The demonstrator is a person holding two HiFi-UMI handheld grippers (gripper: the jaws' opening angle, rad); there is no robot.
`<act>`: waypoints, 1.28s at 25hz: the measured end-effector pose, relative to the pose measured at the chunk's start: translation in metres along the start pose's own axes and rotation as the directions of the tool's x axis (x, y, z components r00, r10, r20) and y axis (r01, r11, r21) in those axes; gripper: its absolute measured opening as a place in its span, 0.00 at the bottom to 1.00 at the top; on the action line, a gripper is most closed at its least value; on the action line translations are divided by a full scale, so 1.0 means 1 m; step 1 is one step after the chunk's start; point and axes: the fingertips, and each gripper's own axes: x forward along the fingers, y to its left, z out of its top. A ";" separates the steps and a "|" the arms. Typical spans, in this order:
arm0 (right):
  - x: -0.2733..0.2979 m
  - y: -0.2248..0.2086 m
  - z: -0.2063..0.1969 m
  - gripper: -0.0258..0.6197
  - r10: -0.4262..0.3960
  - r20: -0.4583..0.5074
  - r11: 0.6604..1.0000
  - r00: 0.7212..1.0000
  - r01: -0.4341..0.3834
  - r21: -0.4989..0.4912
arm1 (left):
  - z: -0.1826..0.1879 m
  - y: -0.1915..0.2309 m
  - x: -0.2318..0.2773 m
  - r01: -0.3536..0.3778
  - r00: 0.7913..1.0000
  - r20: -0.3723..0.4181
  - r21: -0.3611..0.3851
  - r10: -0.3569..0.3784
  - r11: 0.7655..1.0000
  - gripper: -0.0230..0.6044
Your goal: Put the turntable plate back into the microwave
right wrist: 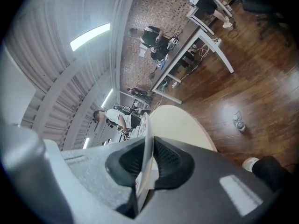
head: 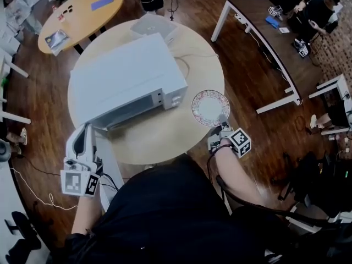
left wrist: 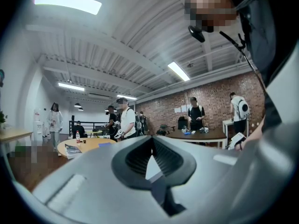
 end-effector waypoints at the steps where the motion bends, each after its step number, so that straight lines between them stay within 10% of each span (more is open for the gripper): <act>1: -0.002 0.001 0.001 0.08 0.001 -0.001 1.000 1.000 -0.001 0.001 | 0.001 -0.002 0.000 0.004 1.000 0.000 -0.001 -0.004 1.000 0.04; 32: -0.026 0.022 -0.052 0.08 0.064 -0.076 0.998 0.995 -0.063 0.011 | -0.015 -0.006 -0.038 0.015 0.999 0.042 -0.019 -0.014 1.000 0.04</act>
